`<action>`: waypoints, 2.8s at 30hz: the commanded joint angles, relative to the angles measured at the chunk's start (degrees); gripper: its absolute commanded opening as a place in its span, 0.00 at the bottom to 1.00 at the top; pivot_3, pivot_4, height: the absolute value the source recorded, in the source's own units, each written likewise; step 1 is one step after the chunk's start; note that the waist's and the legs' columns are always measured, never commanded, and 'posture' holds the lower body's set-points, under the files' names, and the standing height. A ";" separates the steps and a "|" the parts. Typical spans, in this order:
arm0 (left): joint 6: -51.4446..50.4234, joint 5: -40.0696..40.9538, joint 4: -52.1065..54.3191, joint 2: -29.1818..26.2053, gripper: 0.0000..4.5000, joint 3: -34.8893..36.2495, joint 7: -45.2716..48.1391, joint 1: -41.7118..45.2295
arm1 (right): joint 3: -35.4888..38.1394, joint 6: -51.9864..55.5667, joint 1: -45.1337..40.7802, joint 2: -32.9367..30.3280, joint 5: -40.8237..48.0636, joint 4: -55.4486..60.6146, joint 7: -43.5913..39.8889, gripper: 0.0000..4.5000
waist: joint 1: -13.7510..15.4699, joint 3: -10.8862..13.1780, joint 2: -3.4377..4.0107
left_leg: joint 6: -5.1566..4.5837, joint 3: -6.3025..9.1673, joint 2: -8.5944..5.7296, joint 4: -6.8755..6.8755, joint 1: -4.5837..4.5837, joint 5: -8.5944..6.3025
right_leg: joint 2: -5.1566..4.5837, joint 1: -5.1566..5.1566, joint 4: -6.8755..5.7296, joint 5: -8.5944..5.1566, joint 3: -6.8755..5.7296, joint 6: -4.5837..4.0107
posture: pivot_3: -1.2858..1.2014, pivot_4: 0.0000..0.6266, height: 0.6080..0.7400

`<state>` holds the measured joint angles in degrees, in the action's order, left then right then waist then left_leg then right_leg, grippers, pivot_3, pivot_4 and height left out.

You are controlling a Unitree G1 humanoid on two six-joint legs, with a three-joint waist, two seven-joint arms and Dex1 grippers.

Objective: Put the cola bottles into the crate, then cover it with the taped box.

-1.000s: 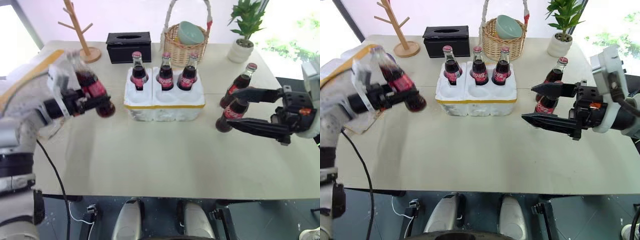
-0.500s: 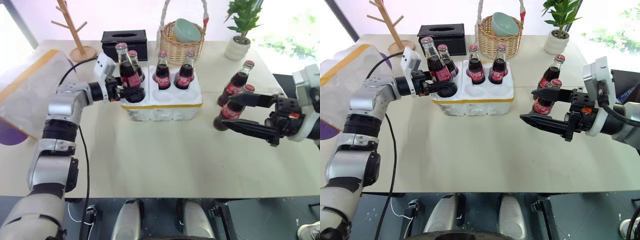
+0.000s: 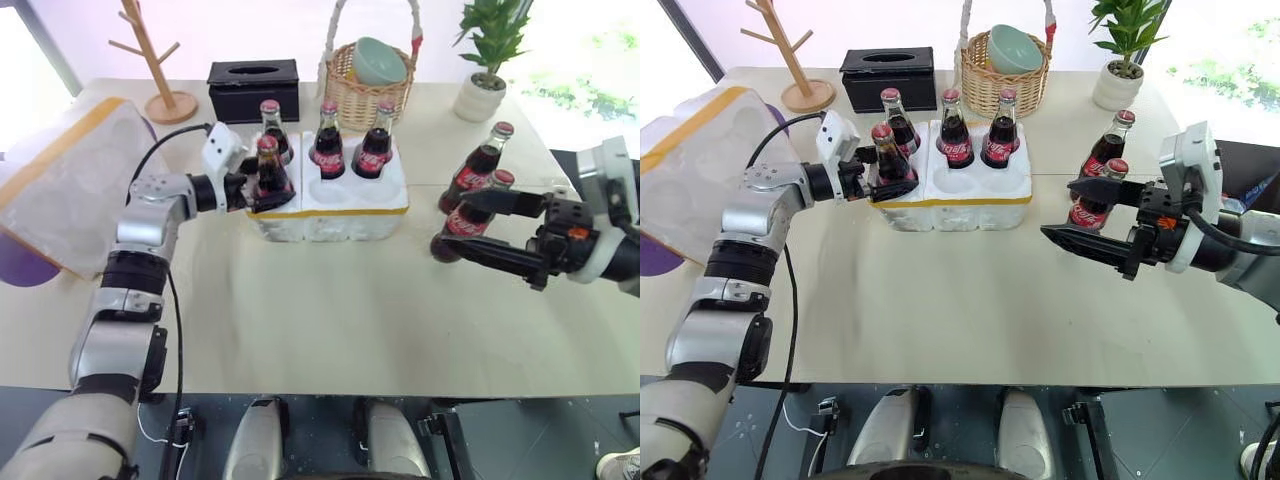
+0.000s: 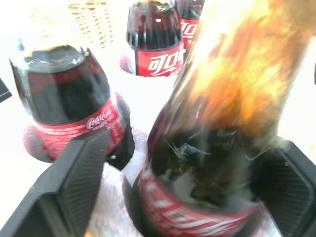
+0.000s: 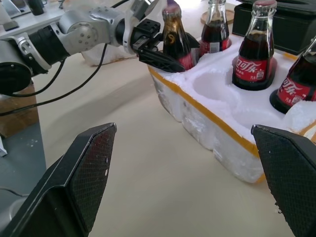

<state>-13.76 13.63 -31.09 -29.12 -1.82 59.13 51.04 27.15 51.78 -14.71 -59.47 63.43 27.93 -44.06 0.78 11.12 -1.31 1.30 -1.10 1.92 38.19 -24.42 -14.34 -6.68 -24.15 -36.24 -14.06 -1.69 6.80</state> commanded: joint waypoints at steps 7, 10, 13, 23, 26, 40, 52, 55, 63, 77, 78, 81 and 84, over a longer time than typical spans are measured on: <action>-26.47 21.49 23.94 -14.11 0.99 14.05 7.76 -4.41 | 15.72 2.99 15.44 1.53 2.44 5.55 0.60 1.00 | -0.16 0.00 0.00 | 0.00 0.02 0.03 -0.08 -0.03 0.00 | 0.01 -0.05 0.01 0.00 0.00 0.00 | 0.52 0.24 0.97; -36.44 30.18 32.70 -19.70 0.99 17.97 9.93 -8.38 | 17.30 1.55 21.32 4.20 -0.51 7.09 2.67 1.00 | -0.18 -0.04 0.04 | 0.00 0.01 0.02 -0.03 0.09 0.00 | 0.00 0.09 0.00 0.00 0.01 0.01 | 0.52 0.24 0.97; -38.26 33.13 43.76 -21.84 0.99 16.99 9.87 -15.81 | 13.30 -1.87 21.21 9.49 -4.85 6.19 8.60 1.00 | -0.02 -0.03 0.07 | 0.01 0.01 0.03 -0.08 0.77 -0.02 | 0.00 0.79 0.17 -0.04 0.01 -0.02 | 0.52 0.24 0.97; -33.68 31.42 53.79 -13.73 0.99 11.50 -1.03 -24.15 | 0.18 -10.60 13.59 20.47 -17.96 -2.21 17.22 1.00 | -0.07 -0.06 0.06 | 0.01 0.01 0.00 -0.11 0.89 -0.02 | -0.01 0.90 0.15 -0.11 0.07 -0.14 | 0.52 0.24 0.97; -33.24 31.44 53.05 -11.43 0.99 10.86 -3.50 -22.85 | -2.01 -12.05 10.70 21.32 -19.89 -5.94 17.10 1.00 | -0.12 -0.06 0.05 | 0.00 0.01 0.01 -0.14 0.90 -0.02 | 0.01 0.90 0.16 -0.06 0.06 -0.04 | 0.52 0.24 0.97; -31.21 30.19 52.39 -9.84 0.99 7.39 -4.65 -21.18 | -10.50 -18.41 -0.69 25.41 -28.70 -21.38 14.66 1.00 | -0.24 -0.05 0.08 | 0.00 0.01 0.01 -0.19 0.91 -0.02 | 0.04 0.87 0.15 -0.05 0.06 -0.03 | 0.52 0.24 0.97; -31.94 31.49 52.93 -11.86 1.00 10.58 -6.52 -23.85 | -6.33 -13.41 -14.27 25.59 -13.95 -13.17 11.10 0.63 | -1.20 0.23 0.53 | 0.00 -0.06 0.01 -0.21 0.85 -0.02 | 0.03 0.72 0.12 -0.04 0.17 -0.01 | 0.52 0.24 0.97; -31.98 32.14 53.69 -12.78 1.00 12.12 -7.46 -25.75 | -8.40 -11.60 -21.15 26.51 -12.84 -14.70 12.14 0.63 | -1.63 0.27 0.59 | 0.00 -0.02 0.03 -0.32 0.84 -0.02 | 0.08 0.63 0.08 -0.04 0.14 -0.01 | 0.52 0.24 0.97; -31.08 32.85 55.52 -12.70 1.00 14.30 -10.99 -28.83 | -21.52 -16.99 -34.57 34.32 -24.86 -28.71 10.03 0.63 | -1.19 0.23 0.50 | 0.00 -0.02 0.05 -0.30 0.83 -0.02 | 0.11 0.69 0.14 -0.05 0.11 -0.03 | 0.52 0.24 0.97; -30.40 34.07 58.03 -12.42 1.00 15.72 -14.12 -31.21 | -29.56 -22.98 -36.77 43.18 -35.75 -41.05 5.07 0.63 | -1.61 0.21 0.46 | 0.04 -0.01 0.03 -0.21 0.06 0.01 | 0.08 -0.09 0.00 -0.03 0.12 -0.02 | 0.52 0.24 0.97; -30.31 34.06 57.92 -12.40 1.00 15.72 -14.17 -31.15 | -29.80 -22.99 -36.98 43.50 -36.05 -41.15 4.76 0.63 | -1.73 0.21 0.46 | 0.04 -0.01 0.03 -0.21 0.06 0.01 | 0.08 -0.09 -0.01 -0.03 0.11 -0.02 | 0.52 0.24 0.97; -30.04 33.97 57.62 -12.37 1.00 15.55 -14.22 -31.06 | -31.50 -23.92 -37.12 44.16 -38.21 -42.27 3.65 0.63 | -1.75 0.22 0.47 | 0.04 -0.01 0.03 -0.22 0.05 0.01 | 0.09 -0.14 -0.03 -0.03 0.11 -0.02 | 0.52 0.24 0.97; -29.66 33.46 57.28 -12.39 1.00 15.07 -14.22 -30.98 | -33.60 -23.91 -37.49 44.14 -40.83 -43.57 2.20 0.63 | -1.71 0.22 0.47 | 0.05 -0.02 0.03 -0.22 0.02 0.02 | 0.08 -0.15 -0.02 -0.03 0.12 -0.02 | 0.52 0.24 0.97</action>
<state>-44.98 46.89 25.03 -41.52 12.28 44.91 19.75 -4.97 29.31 -50.02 -15.64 23.62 -16.73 -39.94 -0.93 11.34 -0.84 1.35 -1.12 1.95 37.97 -24.39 -14.32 -6.60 -24.30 -36.26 -14.09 -1.57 6.79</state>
